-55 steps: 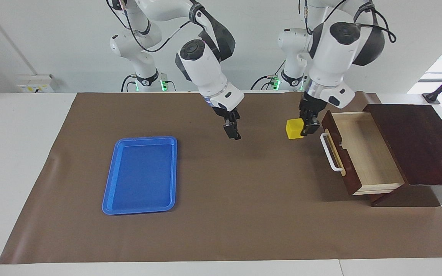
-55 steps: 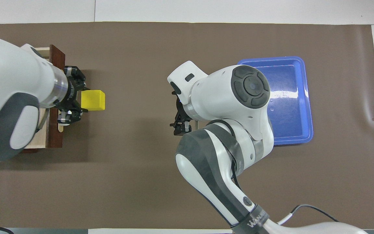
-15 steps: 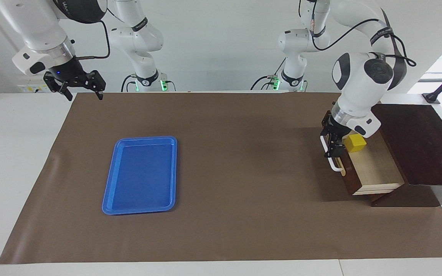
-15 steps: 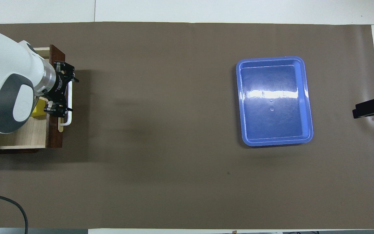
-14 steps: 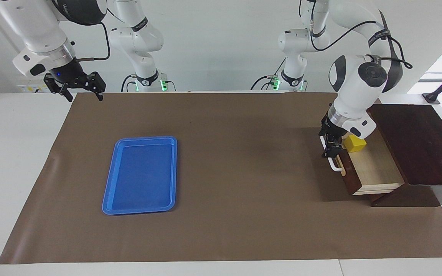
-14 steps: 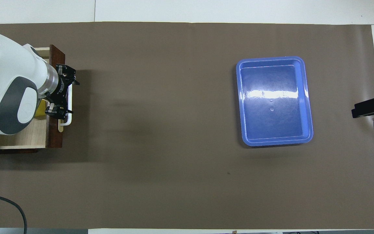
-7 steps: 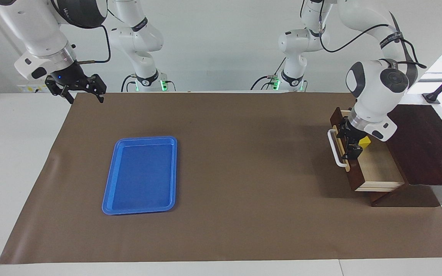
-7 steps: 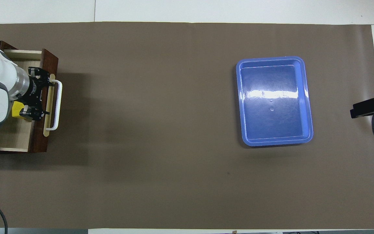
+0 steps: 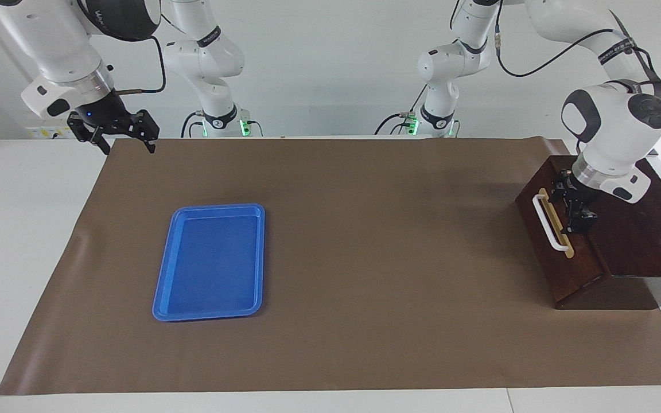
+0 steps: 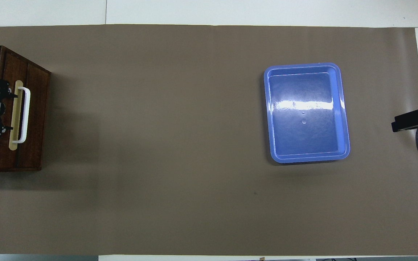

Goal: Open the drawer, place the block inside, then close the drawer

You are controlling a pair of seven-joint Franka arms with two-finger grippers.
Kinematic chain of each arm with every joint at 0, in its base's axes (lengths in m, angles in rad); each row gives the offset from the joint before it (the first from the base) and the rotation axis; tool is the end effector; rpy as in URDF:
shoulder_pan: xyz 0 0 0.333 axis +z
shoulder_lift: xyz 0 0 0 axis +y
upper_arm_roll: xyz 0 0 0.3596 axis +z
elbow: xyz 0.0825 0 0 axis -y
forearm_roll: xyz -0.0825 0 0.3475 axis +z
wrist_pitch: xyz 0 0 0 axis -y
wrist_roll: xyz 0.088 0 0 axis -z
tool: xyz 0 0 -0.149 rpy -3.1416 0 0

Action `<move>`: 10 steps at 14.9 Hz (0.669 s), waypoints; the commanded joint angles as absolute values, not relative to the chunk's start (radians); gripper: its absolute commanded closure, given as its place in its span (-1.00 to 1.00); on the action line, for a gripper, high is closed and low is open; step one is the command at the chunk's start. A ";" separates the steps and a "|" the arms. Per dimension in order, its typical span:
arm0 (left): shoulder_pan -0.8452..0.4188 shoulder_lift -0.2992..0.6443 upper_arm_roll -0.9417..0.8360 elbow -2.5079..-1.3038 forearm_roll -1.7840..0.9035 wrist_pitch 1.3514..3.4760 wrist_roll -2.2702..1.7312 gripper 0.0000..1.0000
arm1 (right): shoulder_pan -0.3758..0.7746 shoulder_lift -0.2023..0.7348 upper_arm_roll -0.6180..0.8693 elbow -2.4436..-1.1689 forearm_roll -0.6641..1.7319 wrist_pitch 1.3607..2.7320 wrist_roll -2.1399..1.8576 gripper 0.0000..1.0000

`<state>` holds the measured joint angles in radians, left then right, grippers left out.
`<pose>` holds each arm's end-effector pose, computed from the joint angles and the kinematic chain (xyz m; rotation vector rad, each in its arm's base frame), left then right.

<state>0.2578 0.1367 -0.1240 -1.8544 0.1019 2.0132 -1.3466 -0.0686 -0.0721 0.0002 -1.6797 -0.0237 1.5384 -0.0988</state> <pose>0.5662 0.0891 0.4654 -2.3248 -2.0373 -0.0965 0.4828 -0.0367 0.6126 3.1214 0.0475 -0.1108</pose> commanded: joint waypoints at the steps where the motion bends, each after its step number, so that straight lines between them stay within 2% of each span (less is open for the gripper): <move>1: 0.261 0.127 -0.127 -1.817 0.135 2.000 -1.260 -1.00 | -0.089 -0.089 0.015 -1.695 -0.009 1.545 -0.086 -1.00; 4: 0.223 0.112 -0.136 -1.700 0.127 1.861 -1.143 -1.00 | -0.089 -0.087 0.015 -1.695 -0.011 1.543 -0.087 -1.00; 10: 0.143 0.032 -0.161 -1.677 0.065 1.684 -0.664 -1.00 | -0.087 -0.089 0.015 -1.695 -0.011 1.543 -0.087 -1.00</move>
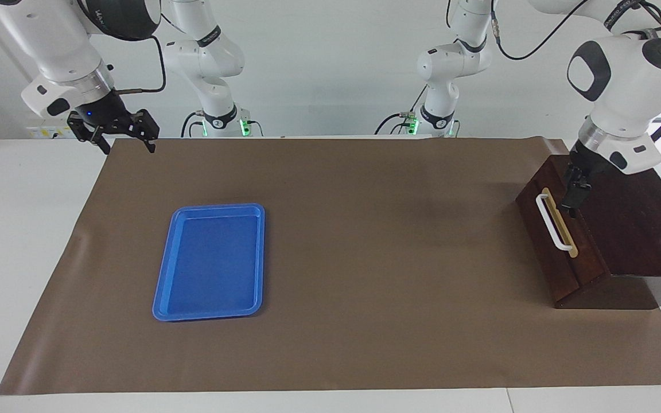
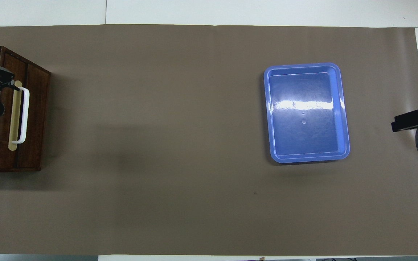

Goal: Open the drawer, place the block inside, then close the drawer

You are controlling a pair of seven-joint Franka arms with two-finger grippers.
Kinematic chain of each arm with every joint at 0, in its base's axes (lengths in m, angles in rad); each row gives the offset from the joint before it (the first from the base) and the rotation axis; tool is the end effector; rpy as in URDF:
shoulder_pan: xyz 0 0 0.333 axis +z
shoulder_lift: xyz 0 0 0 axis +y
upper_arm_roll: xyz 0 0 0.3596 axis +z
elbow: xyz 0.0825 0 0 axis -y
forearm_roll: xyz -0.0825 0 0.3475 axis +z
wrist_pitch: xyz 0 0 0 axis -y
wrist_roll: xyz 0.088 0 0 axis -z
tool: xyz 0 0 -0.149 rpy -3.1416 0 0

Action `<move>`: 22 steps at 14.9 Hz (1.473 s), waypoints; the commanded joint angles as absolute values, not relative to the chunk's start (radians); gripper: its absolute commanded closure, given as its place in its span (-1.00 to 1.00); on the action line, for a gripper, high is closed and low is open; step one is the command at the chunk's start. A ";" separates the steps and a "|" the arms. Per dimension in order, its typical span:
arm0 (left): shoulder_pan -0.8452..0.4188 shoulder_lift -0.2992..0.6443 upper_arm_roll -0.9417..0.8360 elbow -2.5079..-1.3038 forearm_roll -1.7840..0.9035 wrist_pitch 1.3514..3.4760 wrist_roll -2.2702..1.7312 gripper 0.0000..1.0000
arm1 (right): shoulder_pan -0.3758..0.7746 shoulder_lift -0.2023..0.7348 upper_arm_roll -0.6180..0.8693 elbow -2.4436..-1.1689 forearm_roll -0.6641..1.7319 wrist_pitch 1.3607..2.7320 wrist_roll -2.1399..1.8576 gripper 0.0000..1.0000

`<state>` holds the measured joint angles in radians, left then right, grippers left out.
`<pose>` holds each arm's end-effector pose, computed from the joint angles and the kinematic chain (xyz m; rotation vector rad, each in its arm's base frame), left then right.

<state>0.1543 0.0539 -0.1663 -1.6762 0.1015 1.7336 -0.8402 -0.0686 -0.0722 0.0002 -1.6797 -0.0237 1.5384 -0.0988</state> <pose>0.5465 0.0091 0.5662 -2.8108 -1.2086 -0.0638 0.4828 -0.0367 0.6126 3.1214 0.0475 -0.1106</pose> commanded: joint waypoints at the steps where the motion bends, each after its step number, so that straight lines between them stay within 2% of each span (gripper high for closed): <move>1: 0.144 0.019 -0.161 -1.674 0.036 1.651 -0.573 -1.00 | -0.087 -0.089 0.015 -1.695 -0.011 1.543 -0.087 -1.00; 5: 0.109 0.017 -0.164 -1.620 0.025 1.536 -0.388 -1.00 | -0.087 -0.087 0.015 -1.695 -0.011 1.543 -0.087 -1.00; 7: 0.107 0.012 -0.164 -1.627 0.022 1.539 -0.304 -1.00 | -0.087 -0.087 0.015 -1.695 -0.011 1.543 -0.087 -1.00; 9: 0.088 -0.034 -0.140 -1.666 0.021 1.540 -0.207 -1.00 | -0.087 -0.089 0.015 -1.695 -0.011 1.543 -0.087 -1.00; 11: -0.013 0.004 -0.043 -1.608 0.014 1.502 -0.196 -1.00 | -0.087 -0.087 0.015 -1.695 -0.011 1.543 -0.087 -1.00; 12: -0.024 0.026 -0.046 -1.586 0.015 1.476 -0.181 -1.00 | -0.087 -0.087 0.015 -1.695 -0.011 1.543 -0.087 -1.00; 14: -0.017 0.026 -0.045 -1.580 -0.012 1.468 -0.030 -1.00 | -0.087 -0.087 0.015 -1.695 -0.011 1.543 -0.087 -1.00; 22: 0.003 0.025 -0.040 -1.575 -0.011 1.470 -0.020 -1.00 | -0.087 -0.087 0.015 -1.695 -0.011 1.543 -0.087 -1.00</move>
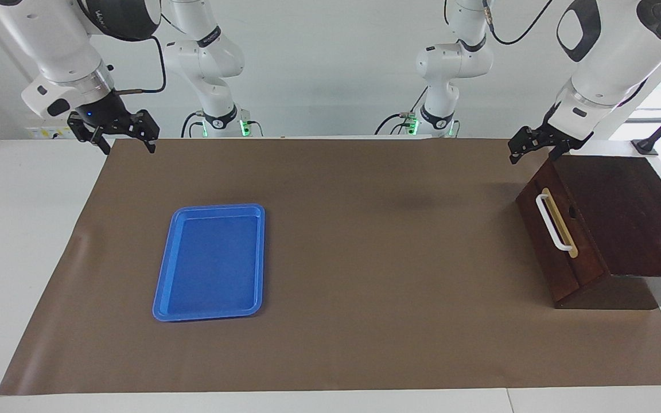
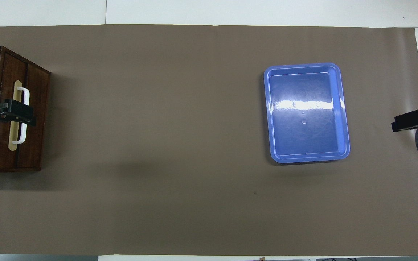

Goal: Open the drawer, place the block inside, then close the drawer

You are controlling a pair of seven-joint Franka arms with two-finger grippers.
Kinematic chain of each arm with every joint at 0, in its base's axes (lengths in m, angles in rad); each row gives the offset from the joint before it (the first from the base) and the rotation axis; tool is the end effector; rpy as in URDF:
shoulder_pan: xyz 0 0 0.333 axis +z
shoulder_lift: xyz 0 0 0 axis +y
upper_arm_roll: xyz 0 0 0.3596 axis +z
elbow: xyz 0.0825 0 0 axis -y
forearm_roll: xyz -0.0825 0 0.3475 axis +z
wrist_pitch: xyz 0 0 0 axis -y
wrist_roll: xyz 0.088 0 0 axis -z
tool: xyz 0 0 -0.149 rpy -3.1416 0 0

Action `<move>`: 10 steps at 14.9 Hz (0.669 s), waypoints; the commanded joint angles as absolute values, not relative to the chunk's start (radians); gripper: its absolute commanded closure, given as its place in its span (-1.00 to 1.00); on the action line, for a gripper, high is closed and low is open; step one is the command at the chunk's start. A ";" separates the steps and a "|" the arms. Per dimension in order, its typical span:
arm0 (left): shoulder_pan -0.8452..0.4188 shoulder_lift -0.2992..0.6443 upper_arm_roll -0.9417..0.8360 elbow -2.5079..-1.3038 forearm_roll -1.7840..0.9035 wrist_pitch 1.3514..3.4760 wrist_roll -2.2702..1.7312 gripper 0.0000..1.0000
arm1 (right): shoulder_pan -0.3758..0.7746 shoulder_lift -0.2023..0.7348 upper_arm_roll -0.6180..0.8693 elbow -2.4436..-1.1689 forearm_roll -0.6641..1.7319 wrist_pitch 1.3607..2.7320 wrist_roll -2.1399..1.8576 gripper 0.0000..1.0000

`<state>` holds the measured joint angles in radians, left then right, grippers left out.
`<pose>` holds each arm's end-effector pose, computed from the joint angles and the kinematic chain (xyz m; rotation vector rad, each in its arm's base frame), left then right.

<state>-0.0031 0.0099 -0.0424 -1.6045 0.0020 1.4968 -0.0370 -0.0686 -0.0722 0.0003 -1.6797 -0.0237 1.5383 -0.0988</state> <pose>0.5062 -0.0226 0.6007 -3.1297 0.0133 0.1840 0.4828 -0.0366 0.6126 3.1214 0.0477 -0.1108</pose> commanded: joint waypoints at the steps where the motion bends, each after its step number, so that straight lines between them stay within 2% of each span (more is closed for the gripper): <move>1: 0.002 0.025 -0.040 -1.575 -0.006 1.470 -0.020 -1.00 | -0.087 -0.087 0.015 -1.695 -0.011 1.543 -0.087 -1.00; 10: 0.002 0.015 -0.037 -1.582 -0.014 1.502 -0.018 -1.00 | -0.084 -0.087 0.015 -1.695 -0.011 1.543 -0.087 -1.00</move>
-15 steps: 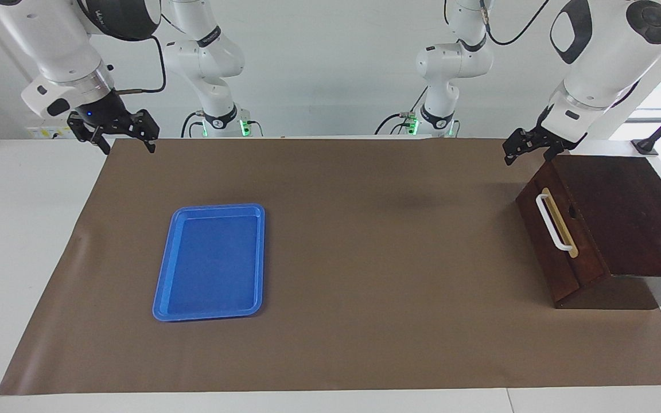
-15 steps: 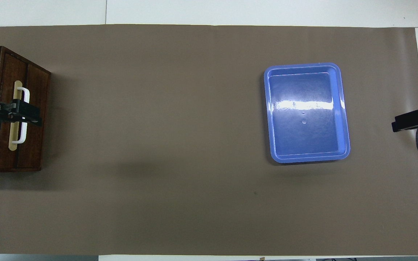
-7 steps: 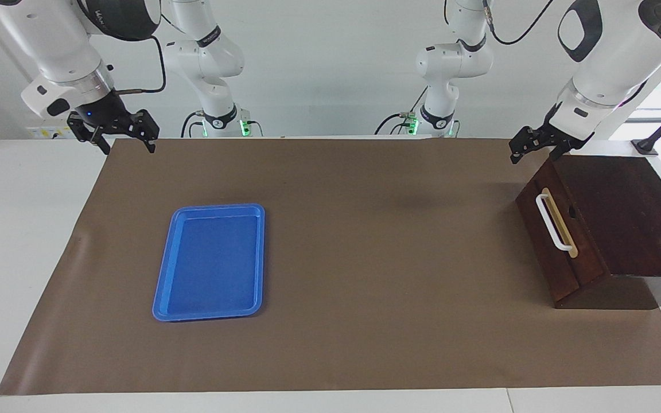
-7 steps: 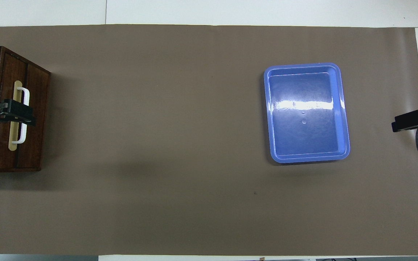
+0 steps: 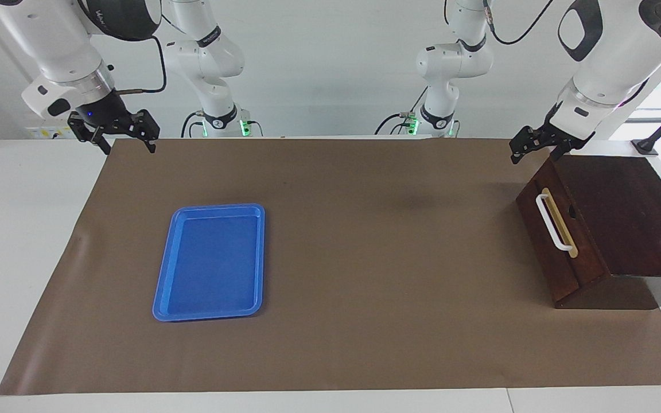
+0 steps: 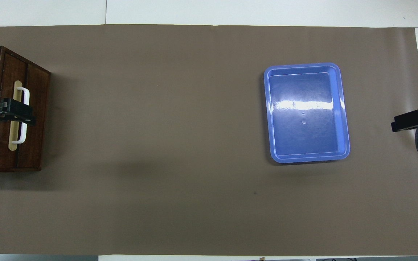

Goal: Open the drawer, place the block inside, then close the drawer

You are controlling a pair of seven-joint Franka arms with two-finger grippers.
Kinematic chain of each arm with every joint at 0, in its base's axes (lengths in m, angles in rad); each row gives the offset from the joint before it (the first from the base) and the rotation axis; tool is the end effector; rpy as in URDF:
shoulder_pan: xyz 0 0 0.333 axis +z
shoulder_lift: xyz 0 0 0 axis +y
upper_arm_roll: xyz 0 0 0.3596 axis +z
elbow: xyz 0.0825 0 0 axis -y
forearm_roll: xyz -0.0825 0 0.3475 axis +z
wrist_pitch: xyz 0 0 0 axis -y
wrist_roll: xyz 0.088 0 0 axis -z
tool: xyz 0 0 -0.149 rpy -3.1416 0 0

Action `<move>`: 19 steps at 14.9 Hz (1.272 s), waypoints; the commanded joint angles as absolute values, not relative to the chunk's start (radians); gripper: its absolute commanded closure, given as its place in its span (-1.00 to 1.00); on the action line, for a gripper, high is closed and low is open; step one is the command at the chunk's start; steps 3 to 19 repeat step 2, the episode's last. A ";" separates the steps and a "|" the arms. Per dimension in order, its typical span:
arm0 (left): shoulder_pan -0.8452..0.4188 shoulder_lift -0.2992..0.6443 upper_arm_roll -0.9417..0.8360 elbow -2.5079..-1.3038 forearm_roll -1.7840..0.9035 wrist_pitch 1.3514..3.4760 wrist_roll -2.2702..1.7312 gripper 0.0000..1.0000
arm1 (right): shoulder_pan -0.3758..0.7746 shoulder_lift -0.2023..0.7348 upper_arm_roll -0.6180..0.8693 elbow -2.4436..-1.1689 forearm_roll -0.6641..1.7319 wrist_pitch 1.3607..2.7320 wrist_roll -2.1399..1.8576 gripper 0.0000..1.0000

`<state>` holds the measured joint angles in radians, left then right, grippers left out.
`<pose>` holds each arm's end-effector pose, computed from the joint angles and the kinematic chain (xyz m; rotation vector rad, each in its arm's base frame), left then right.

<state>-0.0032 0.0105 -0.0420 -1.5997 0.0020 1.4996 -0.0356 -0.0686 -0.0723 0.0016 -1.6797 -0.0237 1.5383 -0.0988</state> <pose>0.5073 -0.0225 0.6027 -3.1308 0.0150 0.1731 0.4828 -0.0360 0.6127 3.1212 0.0497 -0.1106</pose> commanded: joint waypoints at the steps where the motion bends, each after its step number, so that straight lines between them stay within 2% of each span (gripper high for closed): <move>1: 0.003 0.015 -0.035 -1.582 -0.015 1.502 -0.020 -1.00 | -0.084 -0.087 0.015 -1.695 -0.011 1.543 -0.087 -1.00; 19: 0.003 0.015 -0.034 -1.582 -0.015 1.502 -0.020 -1.00 | -0.084 -0.089 0.015 -1.695 -0.011 1.543 -0.087 -1.00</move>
